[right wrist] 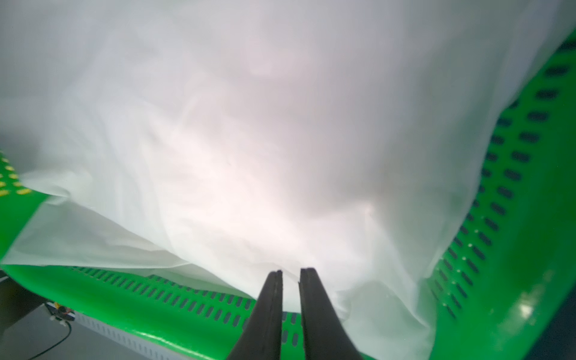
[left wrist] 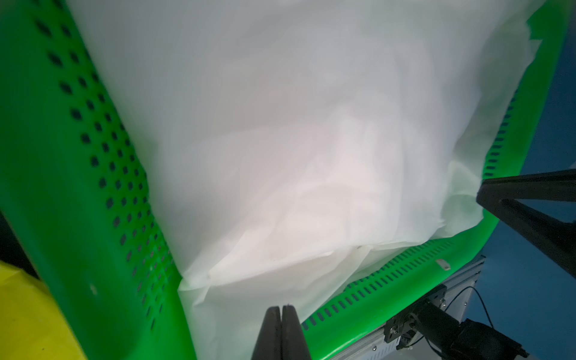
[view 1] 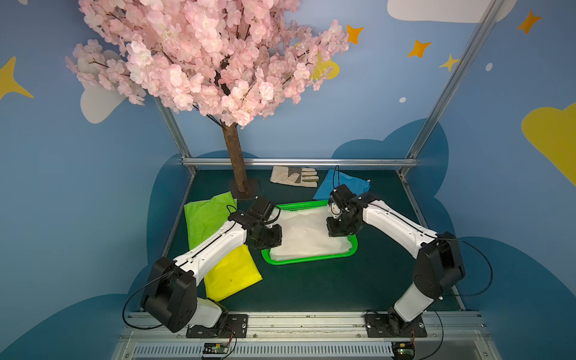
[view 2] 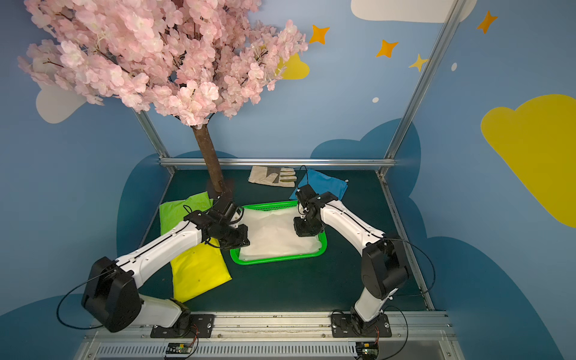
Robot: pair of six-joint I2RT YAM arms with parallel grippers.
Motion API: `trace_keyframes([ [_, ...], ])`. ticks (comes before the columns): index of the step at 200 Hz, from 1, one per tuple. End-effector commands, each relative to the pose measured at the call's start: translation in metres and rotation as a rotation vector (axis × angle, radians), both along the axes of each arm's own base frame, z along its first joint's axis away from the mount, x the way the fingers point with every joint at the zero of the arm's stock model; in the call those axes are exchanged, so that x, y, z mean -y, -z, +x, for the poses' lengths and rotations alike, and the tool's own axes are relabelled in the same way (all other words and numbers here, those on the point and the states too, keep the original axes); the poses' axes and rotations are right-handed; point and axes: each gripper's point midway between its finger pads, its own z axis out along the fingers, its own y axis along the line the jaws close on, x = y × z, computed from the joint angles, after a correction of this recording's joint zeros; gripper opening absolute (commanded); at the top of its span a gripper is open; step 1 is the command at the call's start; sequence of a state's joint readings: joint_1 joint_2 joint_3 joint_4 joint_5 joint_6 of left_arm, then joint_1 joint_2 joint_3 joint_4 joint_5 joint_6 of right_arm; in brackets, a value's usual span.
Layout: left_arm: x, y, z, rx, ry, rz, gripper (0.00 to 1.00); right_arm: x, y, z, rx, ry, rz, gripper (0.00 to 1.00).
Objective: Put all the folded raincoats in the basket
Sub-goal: Place the raincoat in the basket.
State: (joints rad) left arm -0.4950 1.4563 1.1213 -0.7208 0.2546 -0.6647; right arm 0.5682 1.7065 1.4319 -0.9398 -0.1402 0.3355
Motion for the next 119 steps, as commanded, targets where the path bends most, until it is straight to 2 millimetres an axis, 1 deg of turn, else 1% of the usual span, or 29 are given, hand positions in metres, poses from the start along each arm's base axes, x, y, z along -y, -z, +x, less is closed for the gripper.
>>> trace_keyframes([
  [1,-0.011,0.003,0.025,0.000,-0.038,0.070,0.04,0.002,0.013,0.024,-0.028,0.032,-0.027,0.19],
  [17,-0.018,0.003,0.044,0.007,-0.083,0.079,0.04,0.002,0.022,0.040,-0.033,0.059,-0.050,0.18],
  [33,-0.019,0.007,0.054,-0.004,-0.093,0.052,0.05,0.001,0.029,0.051,-0.025,0.062,-0.066,0.18],
  [44,-0.023,0.013,0.056,-0.022,-0.094,0.079,0.05,0.002,0.039,0.057,-0.045,0.069,-0.078,0.18],
  [62,-0.033,0.022,0.054,-0.052,-0.103,0.096,0.04,0.004,0.051,0.059,-0.091,0.071,-0.084,0.17],
  [68,-0.037,0.019,0.052,-0.045,-0.108,0.096,0.04,0.004,0.053,0.059,-0.090,0.066,-0.094,0.17],
  [81,-0.054,0.008,0.047,-0.005,-0.153,0.103,0.06,0.004,0.048,0.058,-0.073,0.054,-0.094,0.17],
  [87,-0.061,0.001,0.044,0.023,-0.174,0.095,0.09,0.004,0.043,0.057,-0.065,0.050,-0.086,0.17],
  [91,-0.066,-0.003,0.042,0.039,-0.188,0.088,0.13,0.004,0.039,0.056,-0.057,0.047,-0.078,0.17],
  [103,-0.077,-0.014,0.029,0.074,-0.218,0.068,0.32,0.002,0.018,0.051,-0.013,0.037,-0.046,0.19],
  [110,-0.083,-0.018,0.020,0.090,-0.235,0.066,0.41,0.001,0.006,0.048,0.019,0.027,-0.027,0.24],
  [119,-0.091,-0.017,0.009,0.101,-0.257,0.072,0.52,0.001,-0.010,0.041,0.061,0.015,-0.009,0.31],
])
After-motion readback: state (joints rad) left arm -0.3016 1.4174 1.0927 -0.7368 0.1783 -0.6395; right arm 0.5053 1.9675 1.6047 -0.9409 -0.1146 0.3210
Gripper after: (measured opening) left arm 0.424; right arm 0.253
